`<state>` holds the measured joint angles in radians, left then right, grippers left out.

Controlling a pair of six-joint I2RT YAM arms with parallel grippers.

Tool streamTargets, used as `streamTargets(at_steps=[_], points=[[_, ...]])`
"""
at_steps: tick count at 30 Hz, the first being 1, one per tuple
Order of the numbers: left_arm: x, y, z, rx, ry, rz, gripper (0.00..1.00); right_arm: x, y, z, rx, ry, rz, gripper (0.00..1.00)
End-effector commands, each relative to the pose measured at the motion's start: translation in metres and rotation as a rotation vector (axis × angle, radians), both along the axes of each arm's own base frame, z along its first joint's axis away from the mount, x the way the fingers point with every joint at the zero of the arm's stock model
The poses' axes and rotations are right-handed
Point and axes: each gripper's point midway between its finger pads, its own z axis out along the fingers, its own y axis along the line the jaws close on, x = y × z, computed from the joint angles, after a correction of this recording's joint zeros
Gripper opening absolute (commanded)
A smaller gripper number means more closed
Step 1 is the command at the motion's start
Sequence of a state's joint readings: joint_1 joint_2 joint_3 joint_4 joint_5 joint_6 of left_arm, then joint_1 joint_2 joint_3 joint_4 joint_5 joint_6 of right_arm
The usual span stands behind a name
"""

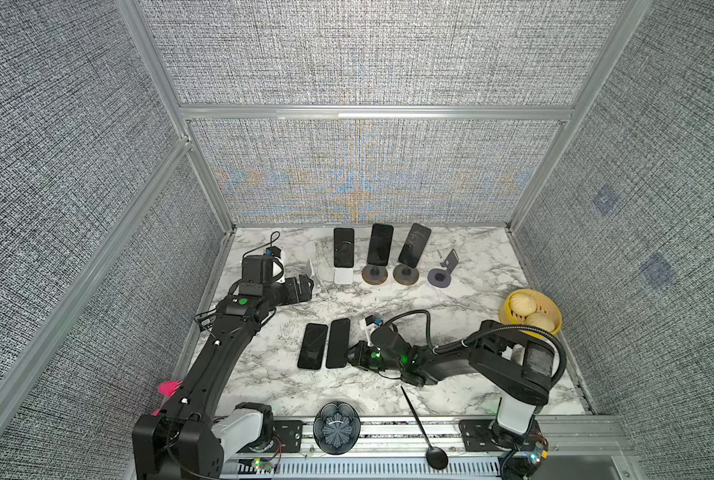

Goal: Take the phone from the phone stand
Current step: 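Lower the dark phone flat beside the mint-green phone with right gripper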

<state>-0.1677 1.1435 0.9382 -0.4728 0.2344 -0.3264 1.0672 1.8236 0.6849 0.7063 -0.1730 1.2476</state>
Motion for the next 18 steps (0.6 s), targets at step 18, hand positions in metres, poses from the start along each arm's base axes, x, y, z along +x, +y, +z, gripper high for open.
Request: streamTargets(at_steps=[18], points=[[0.001,0.002,-0.002,0.007,0.001,0.008,0.98,-0.006,0.002,-0.017,-0.003,0.065,-0.006,0.12]])
